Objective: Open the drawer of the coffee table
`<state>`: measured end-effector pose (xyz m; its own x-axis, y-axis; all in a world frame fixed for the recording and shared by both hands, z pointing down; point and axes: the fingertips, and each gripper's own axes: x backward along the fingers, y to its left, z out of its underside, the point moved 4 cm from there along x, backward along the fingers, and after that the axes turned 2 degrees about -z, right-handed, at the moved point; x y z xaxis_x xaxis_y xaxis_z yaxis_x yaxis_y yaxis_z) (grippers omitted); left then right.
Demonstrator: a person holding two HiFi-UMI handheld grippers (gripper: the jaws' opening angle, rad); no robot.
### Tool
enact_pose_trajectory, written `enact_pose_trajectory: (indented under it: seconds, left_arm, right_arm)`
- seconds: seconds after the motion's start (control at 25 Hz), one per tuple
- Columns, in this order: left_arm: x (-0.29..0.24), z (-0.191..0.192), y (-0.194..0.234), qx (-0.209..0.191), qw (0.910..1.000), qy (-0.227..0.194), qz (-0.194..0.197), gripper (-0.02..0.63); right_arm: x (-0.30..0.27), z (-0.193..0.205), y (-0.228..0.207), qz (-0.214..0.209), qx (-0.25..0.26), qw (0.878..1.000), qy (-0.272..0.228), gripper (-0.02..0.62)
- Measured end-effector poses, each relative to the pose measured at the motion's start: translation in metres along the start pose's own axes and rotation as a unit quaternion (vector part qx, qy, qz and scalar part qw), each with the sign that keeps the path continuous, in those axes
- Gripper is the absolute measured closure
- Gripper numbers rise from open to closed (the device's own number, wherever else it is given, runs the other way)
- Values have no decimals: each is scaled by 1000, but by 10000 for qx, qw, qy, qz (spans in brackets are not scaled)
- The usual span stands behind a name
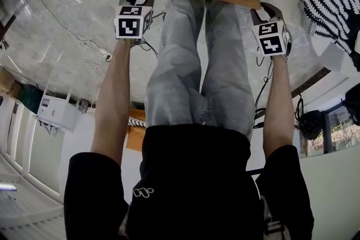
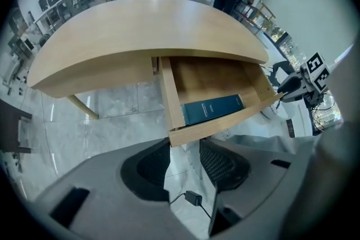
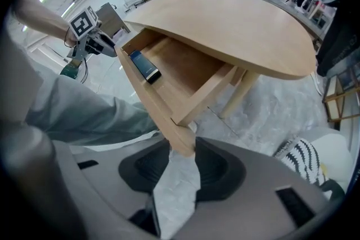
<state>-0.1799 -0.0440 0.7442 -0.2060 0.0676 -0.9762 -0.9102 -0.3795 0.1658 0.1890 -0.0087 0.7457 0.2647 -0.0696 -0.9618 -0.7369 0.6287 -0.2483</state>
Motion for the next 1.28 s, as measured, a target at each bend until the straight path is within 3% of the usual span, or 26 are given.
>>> enact_pose_trajectory:
  seconds: [0.56,1.08,1.28]
  left_arm:
    - [-18,35,-4,-137,9981,600,-19,446]
    - [-33,42,-3,-290,9968,739,-96,449]
    - [-33,45,-6,2,9970,740,-228,449]
  right_arm:
    - [-22,20,21,-156,105,9987,478,457]
    - [-38,24,20,-218,214,9974,652,453]
    - [-38,28,20,-86,37,9983,583,440]
